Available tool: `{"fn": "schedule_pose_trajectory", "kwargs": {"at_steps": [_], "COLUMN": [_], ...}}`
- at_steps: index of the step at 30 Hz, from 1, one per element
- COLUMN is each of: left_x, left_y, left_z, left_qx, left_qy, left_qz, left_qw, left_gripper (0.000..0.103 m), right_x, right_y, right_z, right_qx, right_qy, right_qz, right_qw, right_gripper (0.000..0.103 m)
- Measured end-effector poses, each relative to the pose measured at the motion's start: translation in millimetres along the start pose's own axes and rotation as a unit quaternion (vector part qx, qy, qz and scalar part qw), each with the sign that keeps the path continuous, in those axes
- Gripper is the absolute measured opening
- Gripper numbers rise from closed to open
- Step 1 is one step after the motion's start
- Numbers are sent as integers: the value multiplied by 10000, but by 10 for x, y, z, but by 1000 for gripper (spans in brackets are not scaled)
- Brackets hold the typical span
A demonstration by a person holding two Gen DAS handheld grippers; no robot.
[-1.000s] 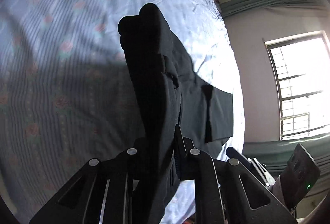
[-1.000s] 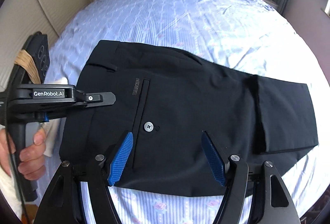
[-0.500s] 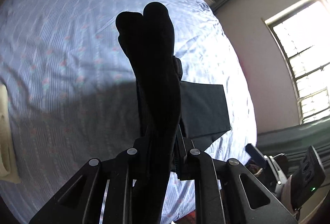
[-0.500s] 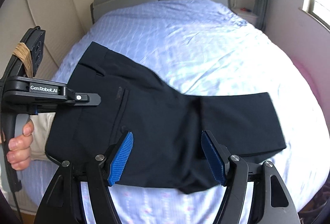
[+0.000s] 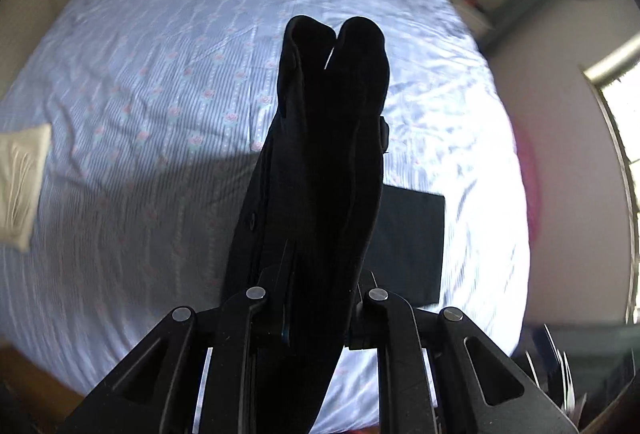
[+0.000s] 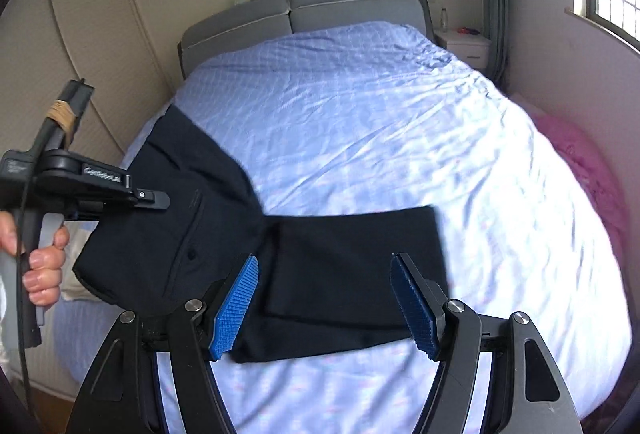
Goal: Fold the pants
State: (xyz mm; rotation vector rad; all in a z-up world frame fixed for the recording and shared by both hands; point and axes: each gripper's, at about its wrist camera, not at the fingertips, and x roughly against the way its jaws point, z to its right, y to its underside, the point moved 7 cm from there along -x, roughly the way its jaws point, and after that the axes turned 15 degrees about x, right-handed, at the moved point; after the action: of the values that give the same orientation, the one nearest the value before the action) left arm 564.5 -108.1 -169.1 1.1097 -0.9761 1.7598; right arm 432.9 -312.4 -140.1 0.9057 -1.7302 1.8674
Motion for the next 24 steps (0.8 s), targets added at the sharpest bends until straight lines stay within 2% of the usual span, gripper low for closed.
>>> {"fn": "schedule_pose_trajectory", "kwargs": {"at_steps": [3,7,11,20,22,24], "left_x": [-241,-577,-934,-1878,-2093,-2247], "left_y": [120,267,442,832,916,1005], "left_z": [347,752,1020,1540,1598,1671], "left_qx": [238,299,485,202,154,88], "left_qy": [-356,-581,-670,-1092,-1183,-1100], "left_qz": [-21,-145,-438,-1034,-1254,-1493], "left_qw": [9991,9978,9956,9884,9849,9826], "left_gripper": [17,17,17,20,23,28], "right_x": [19,-32,-200,-731,-824,-923], "right_y": [15,93,239,645,715,786], "right_z": [424,937,1337,1991,2108,2214], "right_qx": [-24,-127,-215,-589,-680,-706], "right_qy": [-11,10,25,3,0,41], "right_qz": [0,-129,-331,-957,-1055,-1154], "right_qw": [10000,9998,9992,9937,9921,9908], "right_gripper": [70,70,70,70,70,70]}}
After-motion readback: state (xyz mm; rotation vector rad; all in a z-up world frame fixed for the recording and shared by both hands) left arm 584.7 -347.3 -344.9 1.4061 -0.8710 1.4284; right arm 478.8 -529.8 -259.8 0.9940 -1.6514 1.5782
